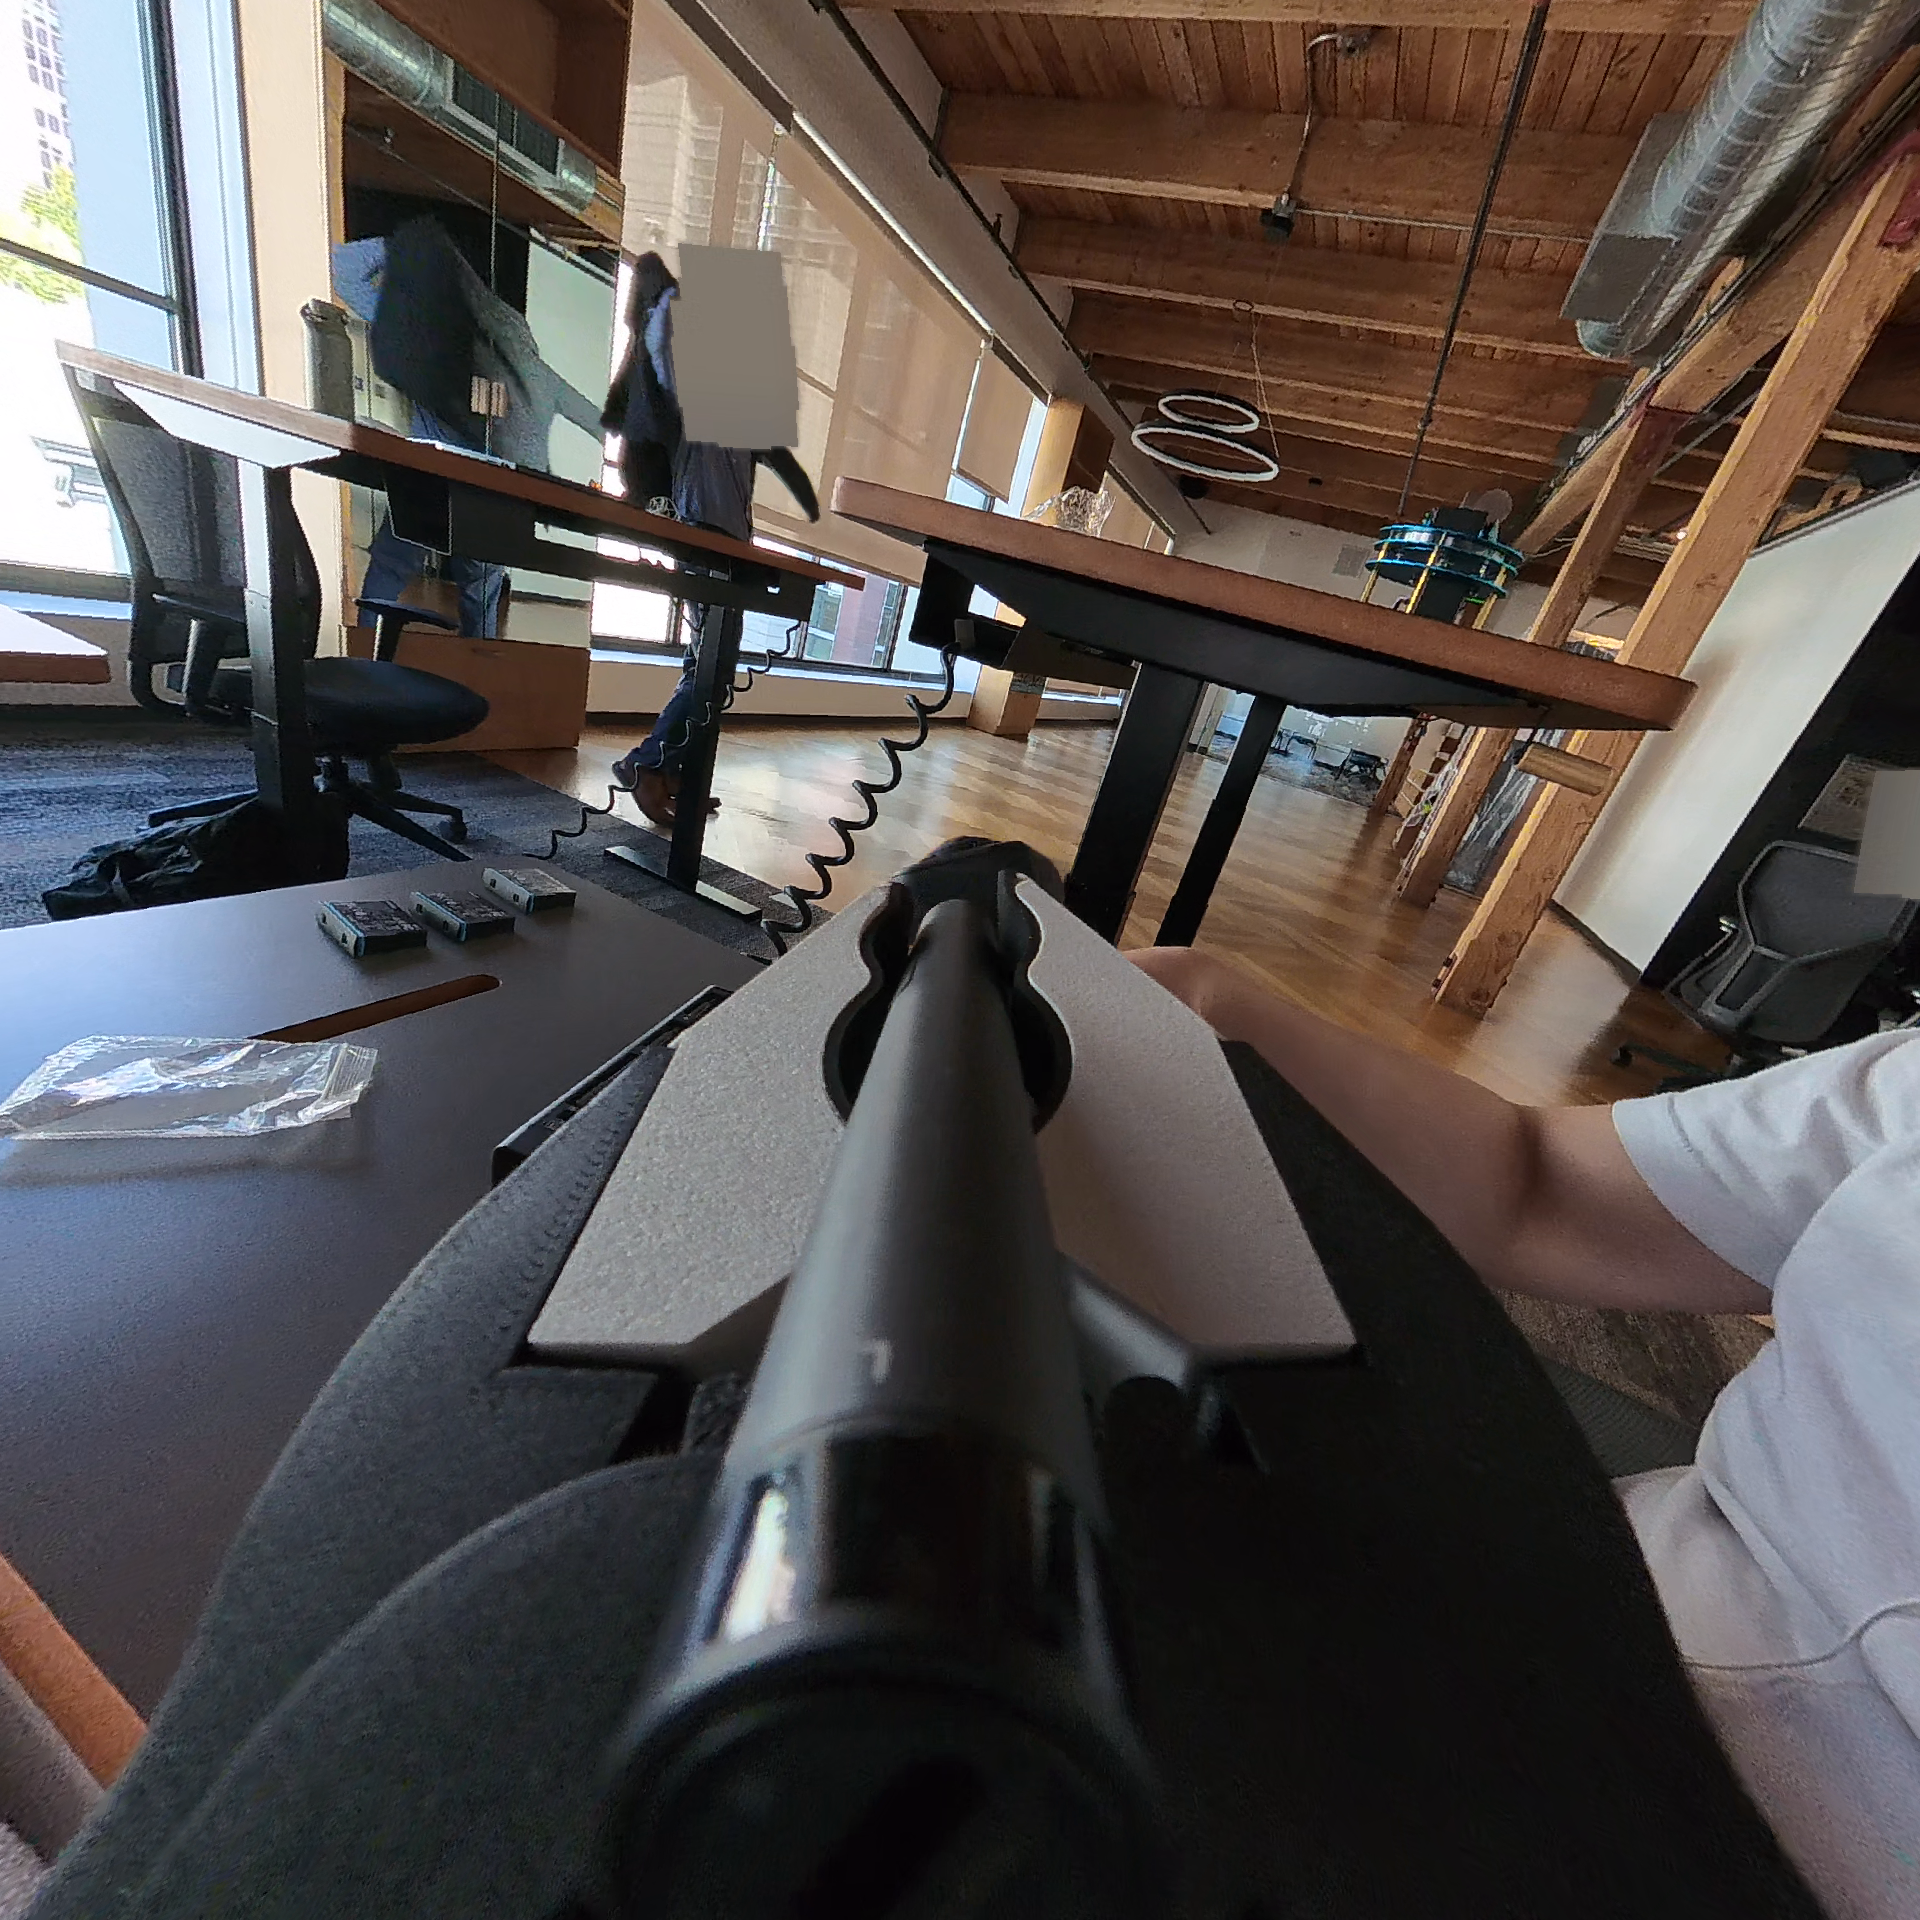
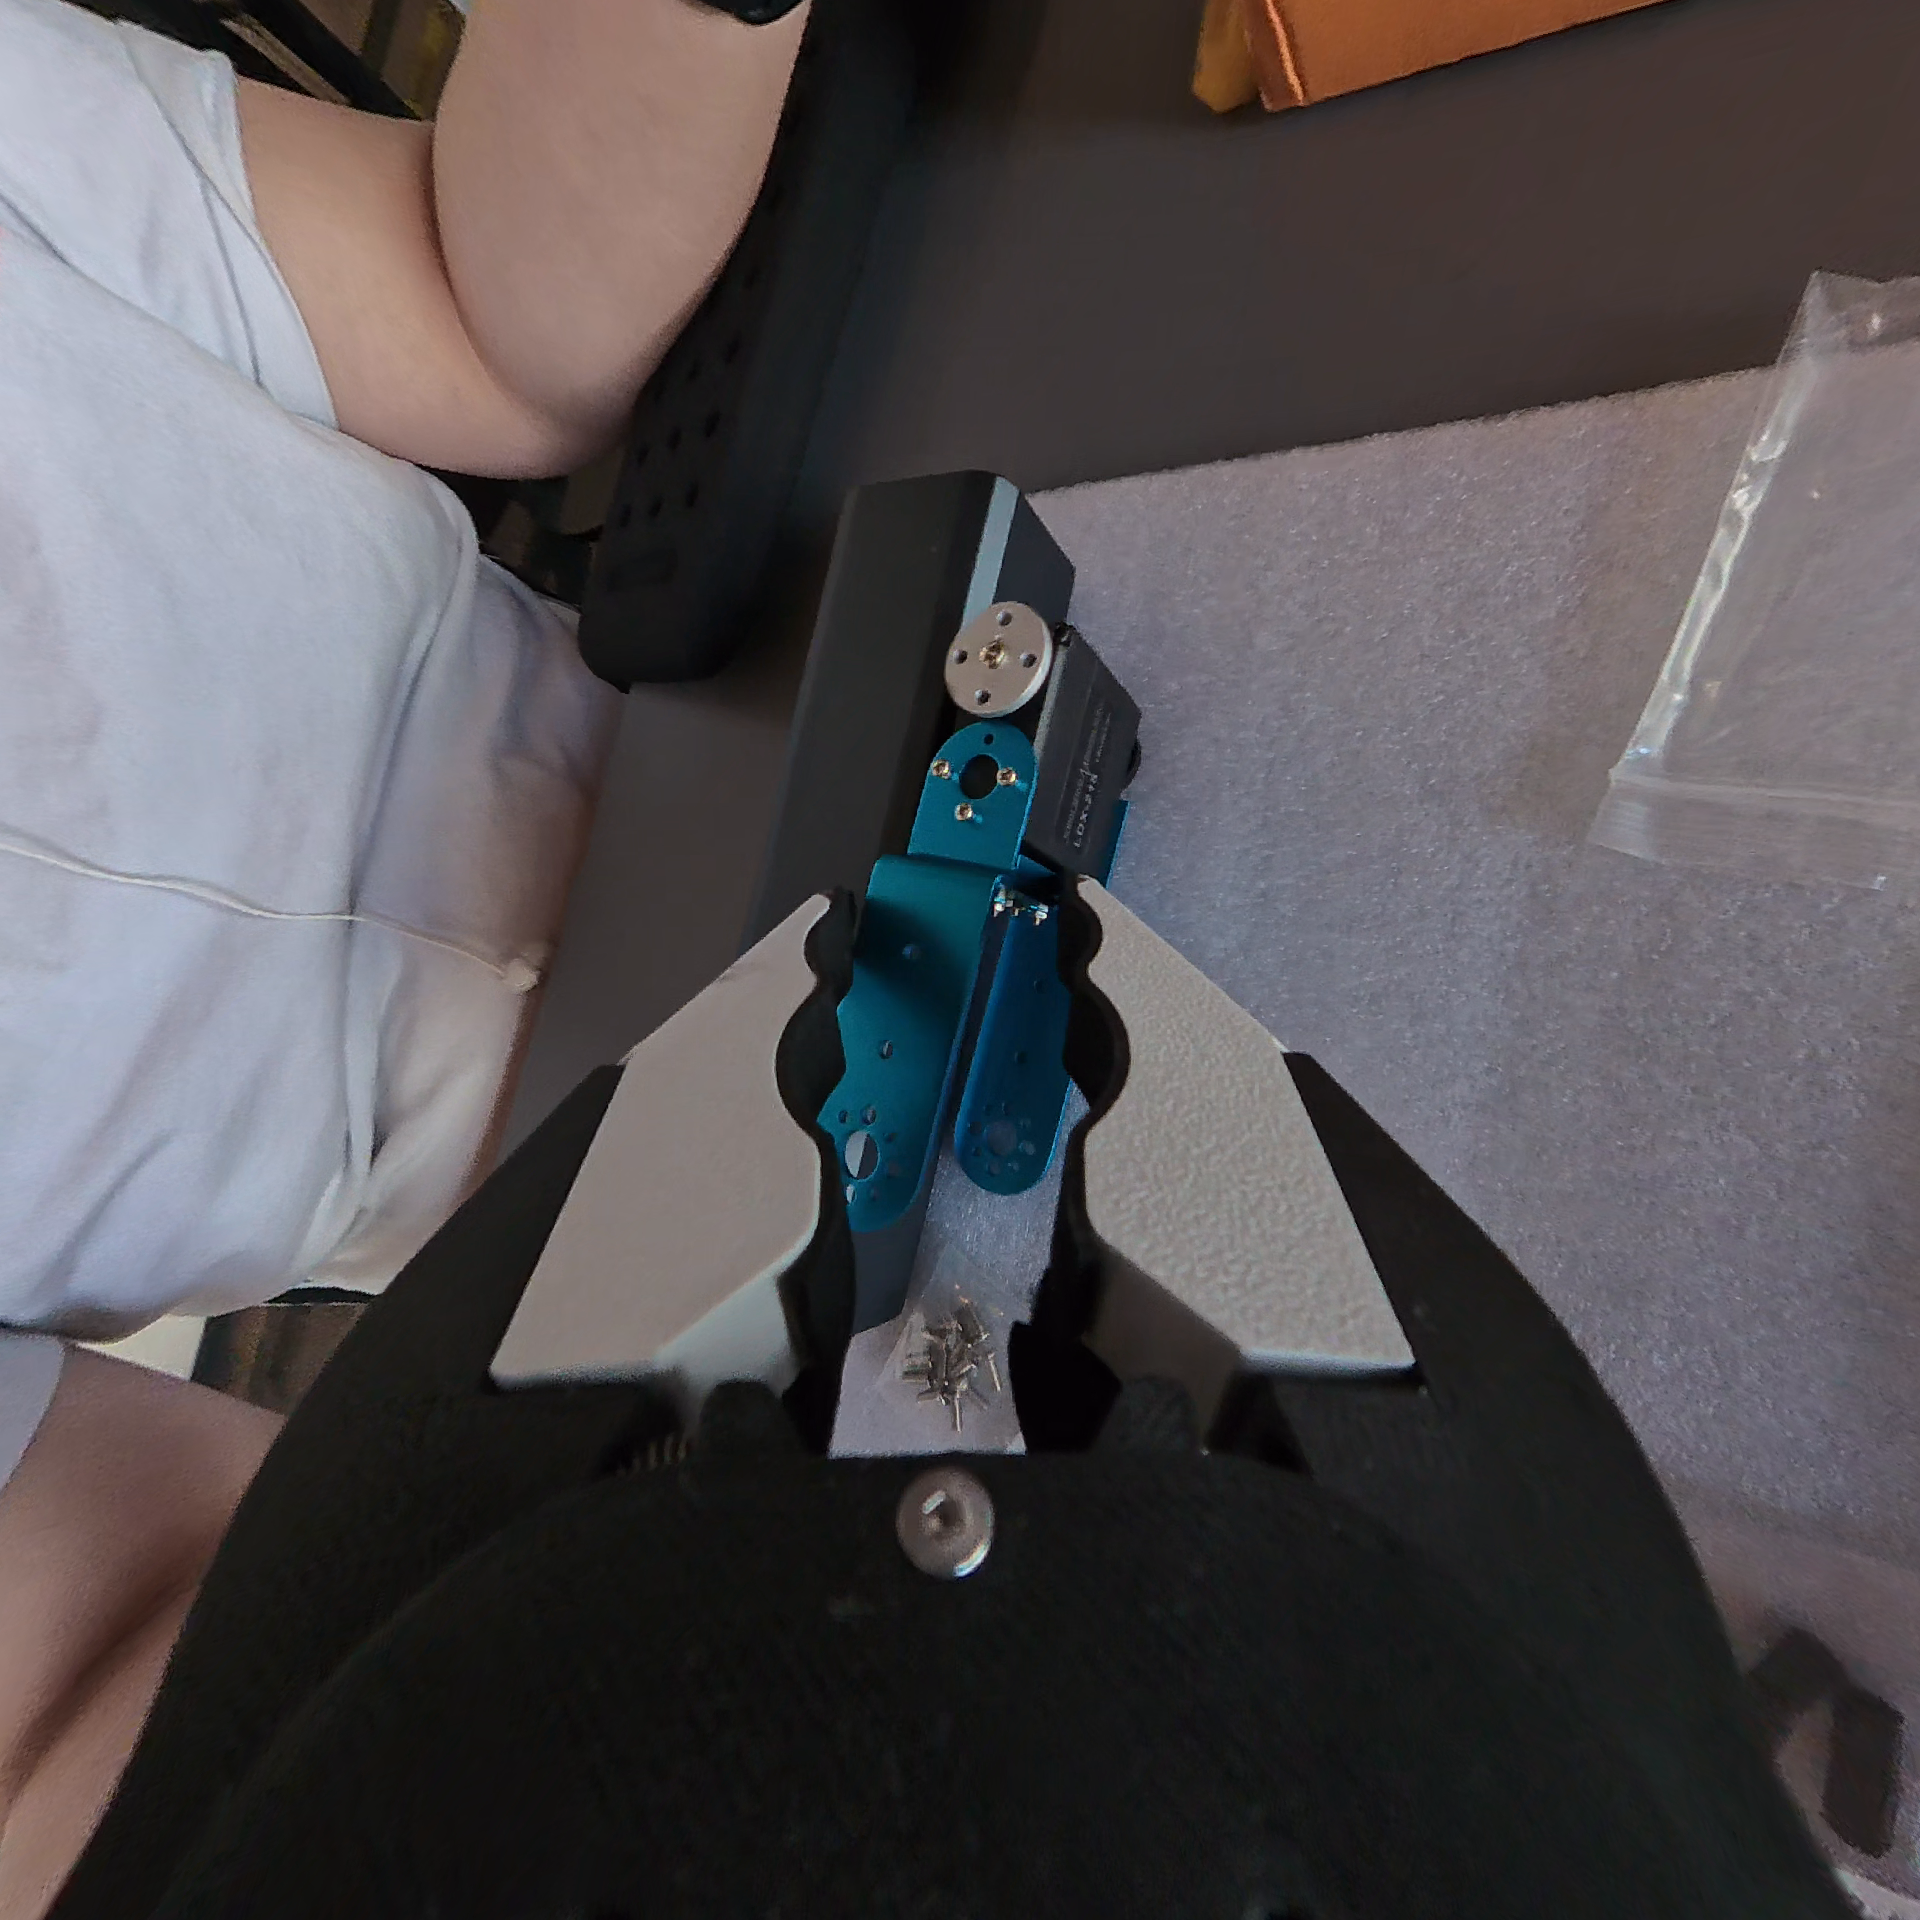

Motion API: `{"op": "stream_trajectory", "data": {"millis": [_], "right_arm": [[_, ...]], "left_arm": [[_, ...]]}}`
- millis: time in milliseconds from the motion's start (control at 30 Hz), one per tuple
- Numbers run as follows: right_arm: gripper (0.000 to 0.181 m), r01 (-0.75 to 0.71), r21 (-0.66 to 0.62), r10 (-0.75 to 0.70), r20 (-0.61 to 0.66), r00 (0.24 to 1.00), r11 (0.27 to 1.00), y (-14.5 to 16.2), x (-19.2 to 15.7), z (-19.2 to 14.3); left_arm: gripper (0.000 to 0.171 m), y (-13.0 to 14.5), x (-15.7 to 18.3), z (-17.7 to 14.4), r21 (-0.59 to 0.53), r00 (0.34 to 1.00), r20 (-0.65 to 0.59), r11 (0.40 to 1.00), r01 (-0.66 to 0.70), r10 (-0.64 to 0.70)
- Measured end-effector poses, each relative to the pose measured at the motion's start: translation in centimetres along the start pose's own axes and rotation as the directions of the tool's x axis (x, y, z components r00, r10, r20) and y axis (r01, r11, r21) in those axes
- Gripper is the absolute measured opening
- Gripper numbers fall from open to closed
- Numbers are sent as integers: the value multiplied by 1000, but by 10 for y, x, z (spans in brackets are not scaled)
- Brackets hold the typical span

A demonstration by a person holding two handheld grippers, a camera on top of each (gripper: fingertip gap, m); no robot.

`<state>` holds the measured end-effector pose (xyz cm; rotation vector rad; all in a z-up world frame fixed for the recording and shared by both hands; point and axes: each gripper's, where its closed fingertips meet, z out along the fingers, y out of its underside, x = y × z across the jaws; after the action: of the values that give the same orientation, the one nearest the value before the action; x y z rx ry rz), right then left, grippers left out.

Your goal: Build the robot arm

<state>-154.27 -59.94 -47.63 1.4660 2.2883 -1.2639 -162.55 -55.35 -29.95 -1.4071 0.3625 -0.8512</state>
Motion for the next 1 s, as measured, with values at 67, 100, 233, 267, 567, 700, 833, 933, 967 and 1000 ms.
{"op": "stream_trajectory", "data": {"millis": [67,100,233,267,567,700,833,933,967,1000], "right_arm": [[39,9,1,-9,19,1000,1000,0,-1,0],[39,9,1,-9,26,1000,1000,0,-1,0],[48,-22,18,21,56,998,1000,-1,-6,0],[55,-30,19,29,62,998,999,-2,-8,0],[51,99,167,-59,-226,972,981,-11,-10,-44],[51,317,256,-144,-525,839,913,-56,-28,-99],[69,413,227,-202,-610,766,882,-123,-59,-117],[70,456,123,-301,-596,744,881,-172,-72,-106],[67,450,85,-318,-592,741,889,-184,-69,-100],[66,443,42,-336,-589,735,895,-193,-63,-95]], "left_arm": [[16,0,0,0,-2,1000,-1,1000,3,-3],[16,1,-1,0,-3,1000,0,1000,3,-3],[16,3,-1,1,-14,1000,1,1000,2,-2],[16,3,-1,1,-16,1000,3,1000,1,-1],[16,6,-1,1,-33,1000,3,999,6,-6],[16,16,0,6,-92,1000,6,996,-17,18],[16,38,-1,15,-206,998,26,978,-42,48],[16,54,2,24,-284,997,23,957,-66,75],[16,57,5,26,-294,997,13,953,-65,72],[16,59,7,28,-301,997,6,951,-66,71]]}}
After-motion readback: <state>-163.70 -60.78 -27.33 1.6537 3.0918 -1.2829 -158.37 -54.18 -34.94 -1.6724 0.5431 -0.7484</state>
